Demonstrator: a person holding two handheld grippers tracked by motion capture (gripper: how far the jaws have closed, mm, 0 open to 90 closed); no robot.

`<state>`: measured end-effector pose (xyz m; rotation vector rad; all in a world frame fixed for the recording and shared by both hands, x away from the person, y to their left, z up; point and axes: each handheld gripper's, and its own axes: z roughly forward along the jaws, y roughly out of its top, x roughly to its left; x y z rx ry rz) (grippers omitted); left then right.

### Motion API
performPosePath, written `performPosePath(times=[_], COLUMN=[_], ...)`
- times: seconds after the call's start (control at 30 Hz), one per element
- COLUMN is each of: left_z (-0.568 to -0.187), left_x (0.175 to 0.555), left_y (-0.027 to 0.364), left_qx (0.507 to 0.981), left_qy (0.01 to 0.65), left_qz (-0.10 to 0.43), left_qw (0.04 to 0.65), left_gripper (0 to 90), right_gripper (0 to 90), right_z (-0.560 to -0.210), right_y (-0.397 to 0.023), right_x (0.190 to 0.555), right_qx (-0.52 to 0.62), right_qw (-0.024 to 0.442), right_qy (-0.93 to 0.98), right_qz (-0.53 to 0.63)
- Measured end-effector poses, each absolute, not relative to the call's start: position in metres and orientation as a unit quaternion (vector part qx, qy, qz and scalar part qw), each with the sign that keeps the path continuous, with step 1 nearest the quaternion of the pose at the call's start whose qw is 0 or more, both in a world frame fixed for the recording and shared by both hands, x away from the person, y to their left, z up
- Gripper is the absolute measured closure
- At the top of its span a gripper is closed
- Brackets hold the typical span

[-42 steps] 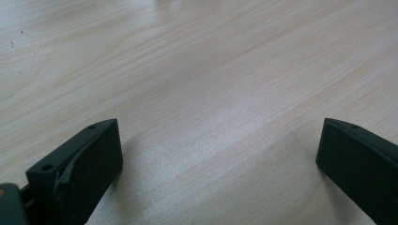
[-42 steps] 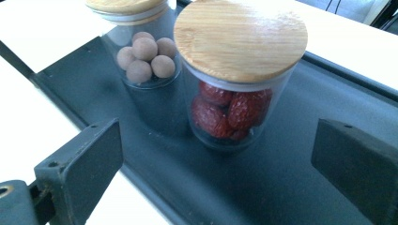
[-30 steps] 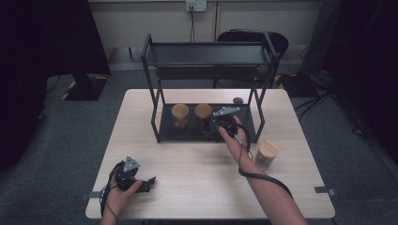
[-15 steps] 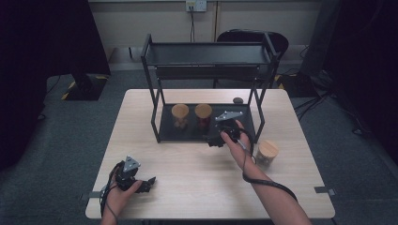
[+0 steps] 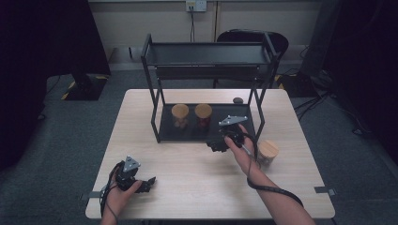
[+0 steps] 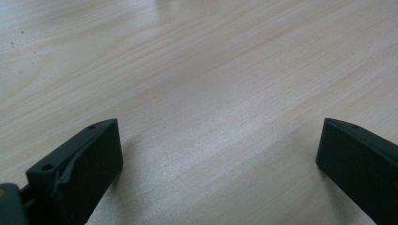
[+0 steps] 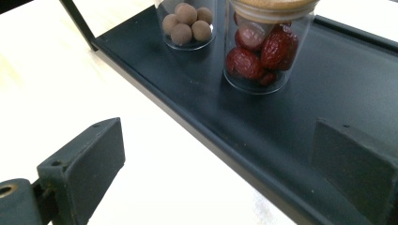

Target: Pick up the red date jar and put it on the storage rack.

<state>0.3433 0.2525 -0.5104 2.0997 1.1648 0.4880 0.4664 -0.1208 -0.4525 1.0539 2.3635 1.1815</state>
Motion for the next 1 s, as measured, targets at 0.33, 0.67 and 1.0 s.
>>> performPosePath(times=[0.33,0.67,1.0], left_z=[-0.510,-0.510,-0.510], left_x=[0.343,0.343,0.343], left_y=[0.252,0.252,0.252], left_qx=[0.806,0.806,0.806], left_qy=[0.447,0.447,0.447], left_qz=[0.187,0.187,0.187], left_qw=[0.339,0.339,0.339], left_gripper=[0.4,0.4,0.4], right_gripper=[2.9,2.9,2.9], right_z=[-0.458,-0.463,-0.465], right_y=[-0.131,-0.137,-0.143], right_x=[0.453,0.441,0.431], right_qx=[0.362,0.353,0.342], right_qw=[0.140,0.133,0.128], right_qy=[0.825,0.831,0.836], right_qz=[0.411,0.409,0.411])
